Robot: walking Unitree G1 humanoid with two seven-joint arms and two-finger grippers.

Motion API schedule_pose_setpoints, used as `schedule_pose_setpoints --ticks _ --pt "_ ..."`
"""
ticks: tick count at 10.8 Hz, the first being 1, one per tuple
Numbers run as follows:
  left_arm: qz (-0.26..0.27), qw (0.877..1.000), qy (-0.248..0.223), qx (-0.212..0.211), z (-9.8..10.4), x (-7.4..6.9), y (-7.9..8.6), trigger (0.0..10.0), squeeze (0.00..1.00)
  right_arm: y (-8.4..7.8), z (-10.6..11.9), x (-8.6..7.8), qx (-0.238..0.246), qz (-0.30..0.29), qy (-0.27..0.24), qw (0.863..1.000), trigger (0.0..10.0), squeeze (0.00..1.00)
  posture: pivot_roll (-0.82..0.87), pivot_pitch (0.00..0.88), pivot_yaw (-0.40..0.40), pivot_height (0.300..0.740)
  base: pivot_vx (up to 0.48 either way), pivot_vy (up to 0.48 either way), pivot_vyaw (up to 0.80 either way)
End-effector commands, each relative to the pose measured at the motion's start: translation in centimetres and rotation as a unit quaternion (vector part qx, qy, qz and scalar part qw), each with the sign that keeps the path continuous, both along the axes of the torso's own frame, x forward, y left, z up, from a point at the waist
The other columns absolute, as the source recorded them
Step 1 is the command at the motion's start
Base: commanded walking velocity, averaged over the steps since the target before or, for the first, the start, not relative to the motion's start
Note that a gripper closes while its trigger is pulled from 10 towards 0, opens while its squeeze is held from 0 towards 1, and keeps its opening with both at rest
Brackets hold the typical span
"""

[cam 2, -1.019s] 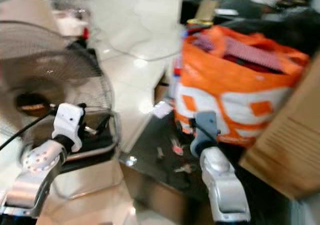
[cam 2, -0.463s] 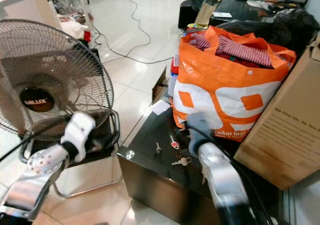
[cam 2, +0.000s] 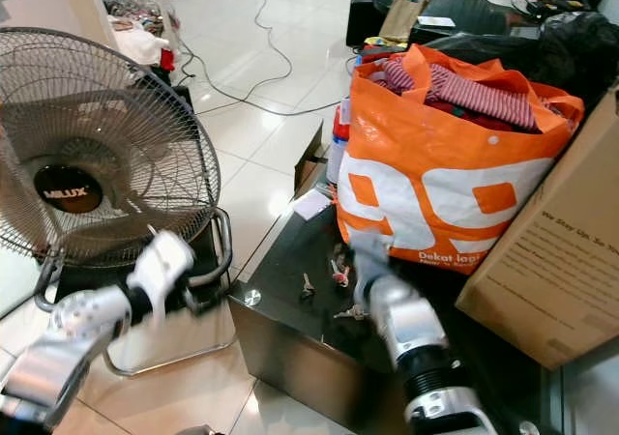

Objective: Hang keys on a hook

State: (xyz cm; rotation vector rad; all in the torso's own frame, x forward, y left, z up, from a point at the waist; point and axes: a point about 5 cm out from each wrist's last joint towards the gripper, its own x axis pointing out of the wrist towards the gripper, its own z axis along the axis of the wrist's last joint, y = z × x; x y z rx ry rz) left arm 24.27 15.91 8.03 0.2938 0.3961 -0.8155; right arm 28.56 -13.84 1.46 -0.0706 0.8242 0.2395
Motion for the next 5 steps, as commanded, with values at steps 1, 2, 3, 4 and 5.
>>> schedule_pose_setpoints --ticks 1,2,3,4,5 --pt "-0.023 1.0 0.01 -0.002 0.21 -0.44 -0.32 10.0 0.0 -0.04 -0.16 -0.07 0.017 -0.015 0.009 1.0 10.0 0.0 -0.14 0.0 -0.009 0.74 0.0 0.0 0.0" --pt "-0.03 0.999 0.017 -0.001 0.12 -0.68 -0.31 10.0 0.0 -0.05 -0.39 -0.1 0.024 -0.029 0.015 0.999 10.0 0.0 -0.14 0.0 -0.006 0.74 0.0 0.0 0.0" --pt "-0.035 0.999 0.025 -0.002 -0.01 -0.78 -0.26 10.0 0.0 -0.41 -0.55 -0.2 0.053 -0.067 0.023 0.996 10.0 0.0 -0.16 0.0 0.006 0.74 0.0 0.0 0.0" --pt "-0.039 0.999 0.027 -0.002 0.0 -0.74 -0.33 10.0 0.0 -0.48 -0.6 -0.3 0.075 -0.084 0.028 0.993 9.0 0.0 -0.16 0.0 0.013 0.74 0.0 0.0 0.0" --pt "-0.043 0.999 0.029 -0.002 0.08 -0.65 -0.45 10.0 0.0 -0.66 -0.96 -0.57 0.074 -0.1 0.034 0.992 3.7 0.0 -0.16 0.0 0.016 0.74 0.0 0.0 0.0"
